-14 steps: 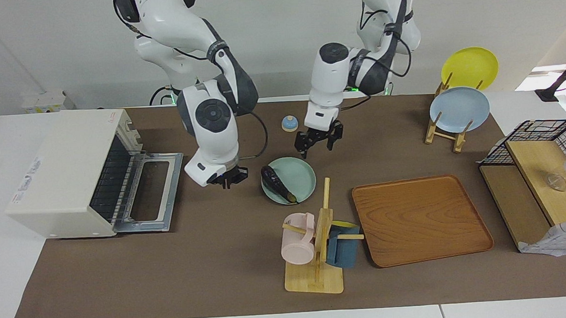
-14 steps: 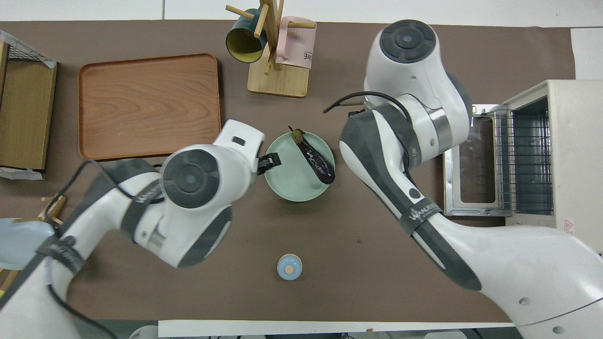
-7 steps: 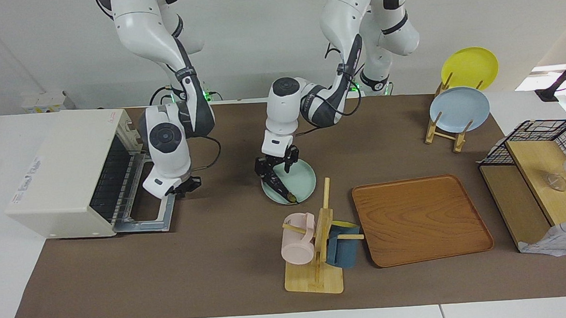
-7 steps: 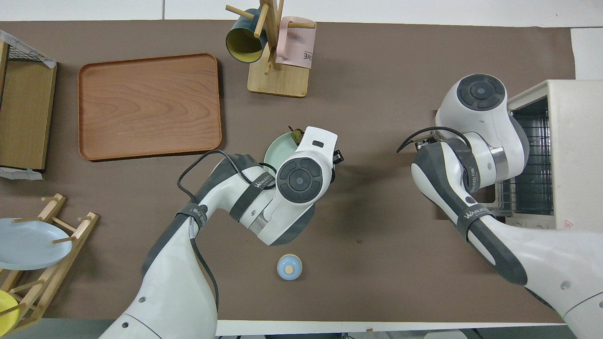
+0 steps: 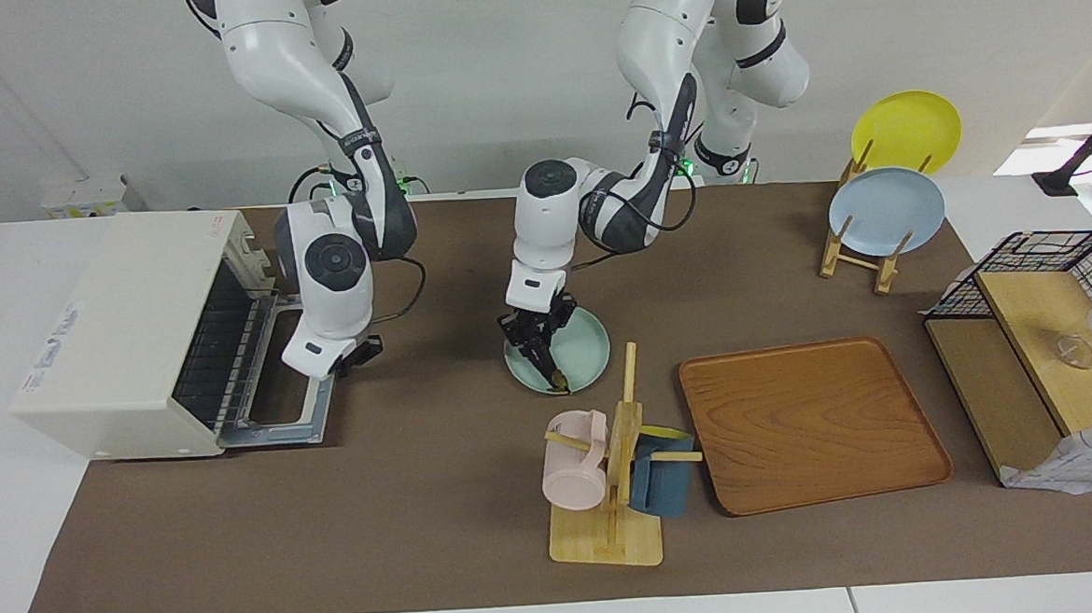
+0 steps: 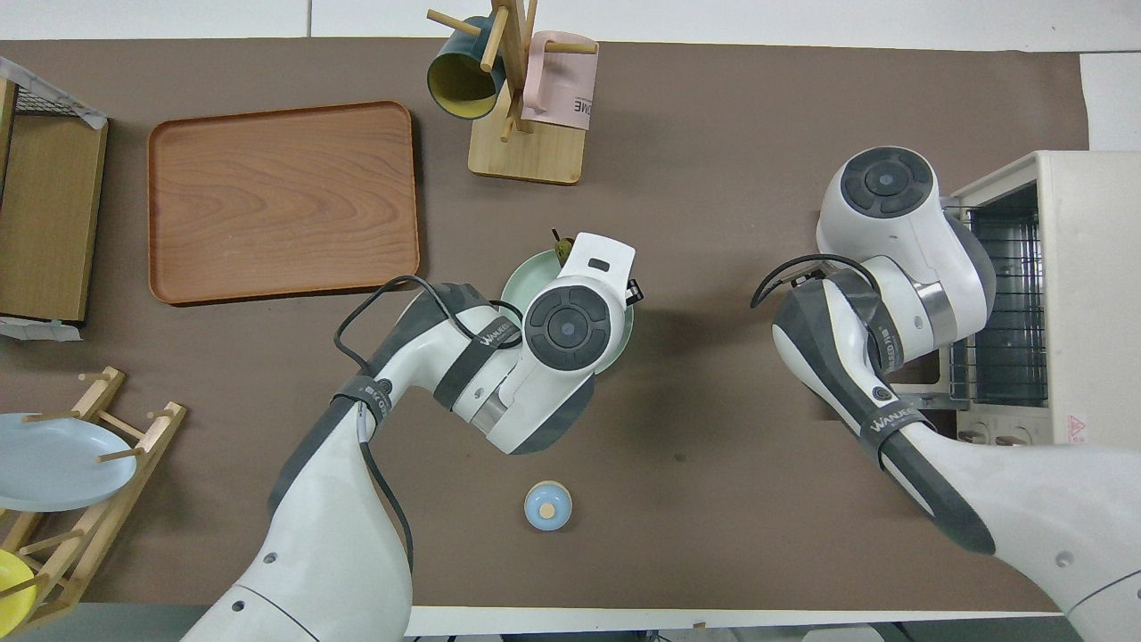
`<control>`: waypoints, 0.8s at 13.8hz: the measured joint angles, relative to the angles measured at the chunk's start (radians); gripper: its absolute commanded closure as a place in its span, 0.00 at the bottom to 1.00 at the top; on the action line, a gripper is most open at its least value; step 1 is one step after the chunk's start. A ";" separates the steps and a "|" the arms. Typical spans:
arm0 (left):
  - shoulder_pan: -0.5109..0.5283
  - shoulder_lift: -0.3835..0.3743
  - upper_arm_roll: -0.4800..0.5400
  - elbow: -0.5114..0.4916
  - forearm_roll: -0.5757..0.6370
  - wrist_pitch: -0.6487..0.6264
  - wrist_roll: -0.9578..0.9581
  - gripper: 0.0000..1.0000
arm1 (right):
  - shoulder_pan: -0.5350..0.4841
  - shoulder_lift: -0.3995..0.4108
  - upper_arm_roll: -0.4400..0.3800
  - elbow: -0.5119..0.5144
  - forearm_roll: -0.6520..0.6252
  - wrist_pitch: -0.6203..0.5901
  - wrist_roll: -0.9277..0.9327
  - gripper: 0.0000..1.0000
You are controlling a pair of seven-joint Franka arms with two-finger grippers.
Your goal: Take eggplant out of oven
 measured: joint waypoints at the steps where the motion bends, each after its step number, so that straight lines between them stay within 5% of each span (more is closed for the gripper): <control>1: 0.026 -0.004 0.020 0.022 0.002 -0.056 0.036 1.00 | -0.006 -0.018 0.000 0.029 0.000 -0.048 -0.038 0.97; 3: 0.147 -0.042 0.042 0.043 0.002 -0.174 0.206 1.00 | -0.045 -0.079 0.001 0.068 0.006 -0.128 -0.126 0.92; 4: 0.226 -0.064 0.045 0.042 0.002 -0.209 0.311 1.00 | -0.077 -0.117 -0.001 0.076 0.008 -0.154 -0.178 0.80; 5: 0.304 -0.080 0.047 0.039 0.001 -0.219 0.426 1.00 | -0.118 -0.152 -0.005 0.080 0.010 -0.170 -0.227 0.49; 6: 0.380 -0.086 0.047 0.034 -0.003 -0.219 0.552 0.99 | -0.158 -0.180 -0.011 0.082 0.022 -0.182 -0.263 0.00; 8: 0.523 -0.077 0.043 0.021 -0.052 -0.212 0.832 0.91 | -0.217 -0.235 -0.022 0.103 0.123 -0.221 -0.295 0.00; 9: 0.569 -0.069 0.043 0.007 -0.074 -0.197 0.954 0.55 | -0.234 -0.267 -0.024 0.134 0.203 -0.260 -0.296 0.00; 10: 0.601 -0.060 0.043 -0.006 -0.086 -0.172 1.034 0.01 | -0.245 -0.301 -0.025 0.189 0.265 -0.320 -0.292 0.00; 11: 0.616 -0.052 0.042 -0.011 -0.087 -0.165 1.065 0.00 | -0.249 -0.326 -0.025 0.256 0.289 -0.384 -0.281 0.00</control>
